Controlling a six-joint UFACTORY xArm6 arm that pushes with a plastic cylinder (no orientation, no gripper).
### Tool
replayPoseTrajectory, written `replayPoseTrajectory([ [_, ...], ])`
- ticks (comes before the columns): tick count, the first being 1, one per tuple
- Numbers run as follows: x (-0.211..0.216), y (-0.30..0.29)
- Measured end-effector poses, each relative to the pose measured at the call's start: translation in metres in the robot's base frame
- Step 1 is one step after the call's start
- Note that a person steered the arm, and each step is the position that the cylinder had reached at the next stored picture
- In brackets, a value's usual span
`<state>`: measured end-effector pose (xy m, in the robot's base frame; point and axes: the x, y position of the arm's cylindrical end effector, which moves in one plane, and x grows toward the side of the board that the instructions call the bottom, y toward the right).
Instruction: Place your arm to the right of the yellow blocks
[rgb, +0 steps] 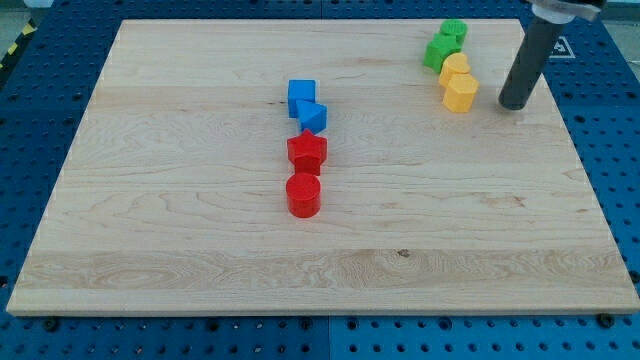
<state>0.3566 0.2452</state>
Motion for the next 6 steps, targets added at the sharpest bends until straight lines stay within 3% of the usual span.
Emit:
replayPoseTrajectory([
  [1, -0.020, 0.003],
  [4, -0.028, 0.003],
  [6, -0.083, 0.005],
])
